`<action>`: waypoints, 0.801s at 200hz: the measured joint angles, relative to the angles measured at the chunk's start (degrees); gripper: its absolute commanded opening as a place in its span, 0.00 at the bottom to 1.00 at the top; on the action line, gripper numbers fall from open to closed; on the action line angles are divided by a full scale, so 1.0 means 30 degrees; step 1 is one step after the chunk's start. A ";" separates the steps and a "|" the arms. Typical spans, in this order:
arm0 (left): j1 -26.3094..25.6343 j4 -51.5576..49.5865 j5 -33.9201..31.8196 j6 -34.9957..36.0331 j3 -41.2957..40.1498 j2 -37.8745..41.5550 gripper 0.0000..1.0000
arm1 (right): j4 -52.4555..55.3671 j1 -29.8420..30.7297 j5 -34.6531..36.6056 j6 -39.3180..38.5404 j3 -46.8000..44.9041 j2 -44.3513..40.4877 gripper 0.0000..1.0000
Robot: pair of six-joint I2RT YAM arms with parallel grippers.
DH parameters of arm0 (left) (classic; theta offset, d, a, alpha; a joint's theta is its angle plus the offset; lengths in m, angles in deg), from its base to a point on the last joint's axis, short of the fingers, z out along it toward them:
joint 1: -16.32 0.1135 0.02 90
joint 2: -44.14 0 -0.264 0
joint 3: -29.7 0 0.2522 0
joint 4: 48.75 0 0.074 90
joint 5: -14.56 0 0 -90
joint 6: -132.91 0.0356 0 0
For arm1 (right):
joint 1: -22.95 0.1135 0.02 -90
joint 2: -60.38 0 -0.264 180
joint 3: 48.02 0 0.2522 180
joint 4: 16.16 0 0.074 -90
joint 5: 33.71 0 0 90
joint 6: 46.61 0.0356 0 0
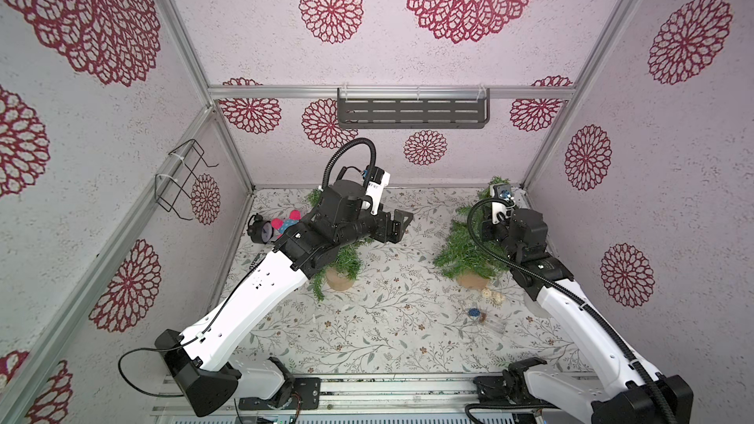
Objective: Wrap string light around the christmas tree
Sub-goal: Move the christmas tree to the center of the board.
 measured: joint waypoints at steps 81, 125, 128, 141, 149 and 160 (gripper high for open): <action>-0.0393 0.0248 -0.0554 0.0095 -0.0022 -0.0270 0.86 | -0.4153 0.1144 -0.1239 -0.0066 0.1035 0.3840 0.00; -0.0758 0.0284 -0.0641 0.0430 -0.0022 -0.1129 0.86 | -0.7461 0.1144 -0.1348 -0.0291 0.0452 0.5085 0.00; -0.0780 0.0284 -0.0648 0.0452 -0.0022 -0.1173 0.86 | -0.7628 0.1144 -0.1370 -0.0291 0.0495 0.5231 0.00; -0.0852 0.0262 -0.0692 0.0532 -0.0022 -0.1311 0.85 | -0.7817 0.1144 -0.1377 -0.0335 0.0809 0.5654 0.00; -0.0867 0.0270 -0.0729 0.0568 -0.0029 -0.1326 0.85 | -0.7788 0.1144 -0.1392 -0.0364 0.0954 0.5785 0.06; -0.0867 0.0291 -0.0823 0.0583 -0.0058 -0.1304 0.85 | -0.7657 0.1144 -0.1399 -0.0350 0.0976 0.5785 0.23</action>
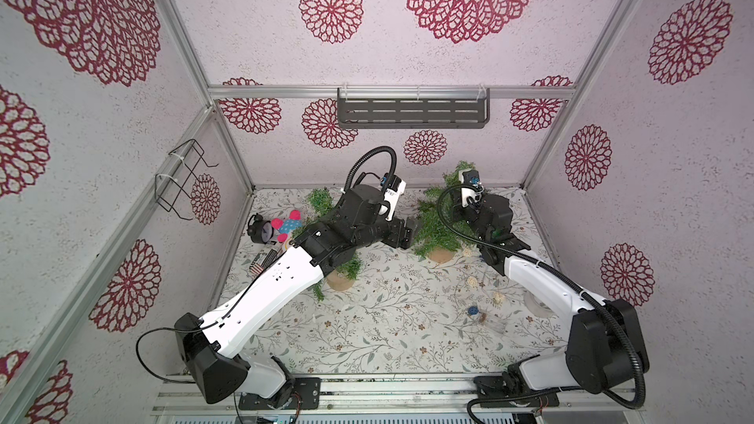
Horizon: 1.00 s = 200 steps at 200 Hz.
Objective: Wrap string light around the christmas tree
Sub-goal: Move the christmas tree to the center of the board.
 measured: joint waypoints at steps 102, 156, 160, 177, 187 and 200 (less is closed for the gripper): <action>-0.0058 0.0612 -0.0160 0.0262 -0.1625 0.0466 0.85 | 0.7563 -0.0255 -0.0765 0.1399 0.0452 -0.4408 0.78; -0.0969 0.1712 -0.0379 0.0284 -0.2142 0.0328 0.85 | 1.2925 -0.0270 -0.0386 0.6164 -0.0911 -0.9049 0.72; -0.1056 0.1836 -0.0415 0.0284 -0.2142 0.0291 0.85 | 1.3311 -0.0270 -0.0350 0.6594 -0.1129 -0.9391 0.72; -0.1581 0.2310 -0.0699 0.0277 -0.2157 -0.0131 0.85 | 1.5227 -0.0291 -0.0109 0.8663 -0.2288 -1.0841 0.68; -0.1872 0.2528 -0.0823 0.0277 -0.2171 -0.0437 0.85 | 1.6298 -0.0291 0.0066 0.9777 -0.2994 -1.1417 0.67; -0.2142 0.2834 -0.0984 0.0277 -0.2463 -0.0678 0.85 | 1.7558 -0.0291 0.0423 1.1081 -0.4073 -1.1992 0.65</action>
